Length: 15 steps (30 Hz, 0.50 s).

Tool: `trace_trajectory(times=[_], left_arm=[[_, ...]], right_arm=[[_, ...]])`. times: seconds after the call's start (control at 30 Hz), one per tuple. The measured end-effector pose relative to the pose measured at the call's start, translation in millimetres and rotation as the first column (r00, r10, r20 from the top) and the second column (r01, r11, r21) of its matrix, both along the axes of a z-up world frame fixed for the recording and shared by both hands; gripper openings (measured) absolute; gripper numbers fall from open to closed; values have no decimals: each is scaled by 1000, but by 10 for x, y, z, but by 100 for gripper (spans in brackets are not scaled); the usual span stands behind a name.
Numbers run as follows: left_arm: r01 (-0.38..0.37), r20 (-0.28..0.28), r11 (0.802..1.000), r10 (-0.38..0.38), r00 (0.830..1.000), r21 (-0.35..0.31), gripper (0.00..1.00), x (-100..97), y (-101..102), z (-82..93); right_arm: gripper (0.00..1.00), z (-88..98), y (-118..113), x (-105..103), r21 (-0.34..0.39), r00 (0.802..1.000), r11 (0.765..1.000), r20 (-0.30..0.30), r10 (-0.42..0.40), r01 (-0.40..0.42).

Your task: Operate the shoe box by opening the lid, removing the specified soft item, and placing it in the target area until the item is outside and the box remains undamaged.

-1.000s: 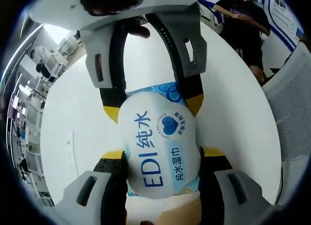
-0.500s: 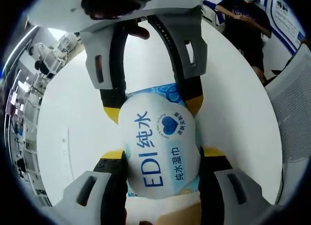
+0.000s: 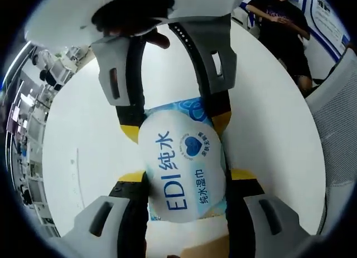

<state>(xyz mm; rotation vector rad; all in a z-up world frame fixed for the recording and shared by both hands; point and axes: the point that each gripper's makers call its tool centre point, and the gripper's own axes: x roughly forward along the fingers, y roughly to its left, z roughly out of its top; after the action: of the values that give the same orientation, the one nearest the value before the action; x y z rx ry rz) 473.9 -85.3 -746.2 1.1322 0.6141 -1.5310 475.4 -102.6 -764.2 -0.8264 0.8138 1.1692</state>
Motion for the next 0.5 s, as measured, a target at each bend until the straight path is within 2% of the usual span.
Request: trace_trajectory(times=[0.27, 0.5], left_arm=[[-4, -1, 1000, 4, 1000, -16, 51, 4, 9, 52], [9, 23, 1000, -8, 1000, -26, 50, -6, 28, 106]], right_arm=[[52, 4, -27, 13, -4, 1000, 1000, -1, -12, 12], [51, 52, -57, 9, -6, 1000, 1000, 9, -27, 27]])
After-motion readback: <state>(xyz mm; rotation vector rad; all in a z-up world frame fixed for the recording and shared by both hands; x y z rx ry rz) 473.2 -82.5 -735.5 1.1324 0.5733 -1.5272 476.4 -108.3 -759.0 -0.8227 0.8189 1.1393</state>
